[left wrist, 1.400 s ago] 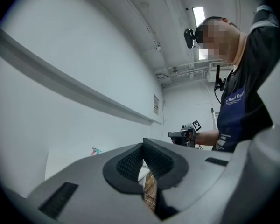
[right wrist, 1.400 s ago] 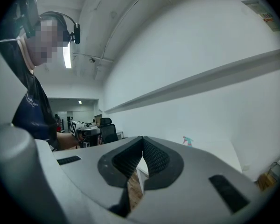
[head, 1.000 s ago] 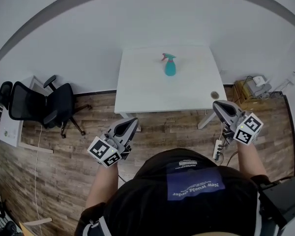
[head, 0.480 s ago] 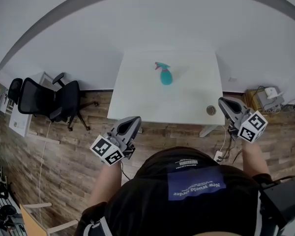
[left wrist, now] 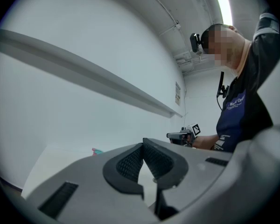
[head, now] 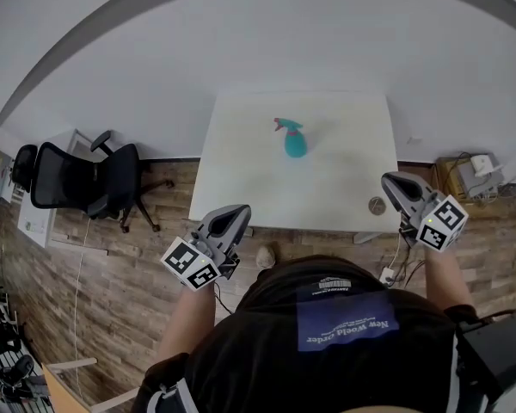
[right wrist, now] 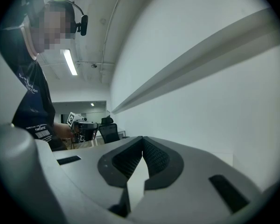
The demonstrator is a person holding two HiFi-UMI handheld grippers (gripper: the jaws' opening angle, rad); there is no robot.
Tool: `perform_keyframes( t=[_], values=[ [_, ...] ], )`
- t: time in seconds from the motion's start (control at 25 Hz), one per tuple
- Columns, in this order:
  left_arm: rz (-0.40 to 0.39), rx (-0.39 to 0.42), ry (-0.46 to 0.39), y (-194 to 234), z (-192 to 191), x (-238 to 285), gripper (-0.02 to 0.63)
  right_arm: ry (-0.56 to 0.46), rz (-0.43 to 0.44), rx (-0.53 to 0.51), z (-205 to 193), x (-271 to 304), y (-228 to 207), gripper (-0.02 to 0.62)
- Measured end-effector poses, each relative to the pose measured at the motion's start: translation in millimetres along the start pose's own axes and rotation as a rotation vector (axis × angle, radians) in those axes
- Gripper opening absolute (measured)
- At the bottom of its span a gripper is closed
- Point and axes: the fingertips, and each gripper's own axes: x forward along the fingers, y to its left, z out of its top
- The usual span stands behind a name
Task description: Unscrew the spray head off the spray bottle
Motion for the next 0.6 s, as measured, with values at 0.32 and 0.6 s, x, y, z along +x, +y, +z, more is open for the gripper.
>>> perform_keyframes(
  t=[0.32,0.6],
  values=[
    [-0.178,0.041,0.004,89,10,14,0.003,-0.002,-0.159,-0.006,13,66,-6,-0.009],
    [-0.342,0.074,0.050,165,26,15,0.003,-0.040,-0.247,0.021,45,146,7,-0.009]
  ],
)
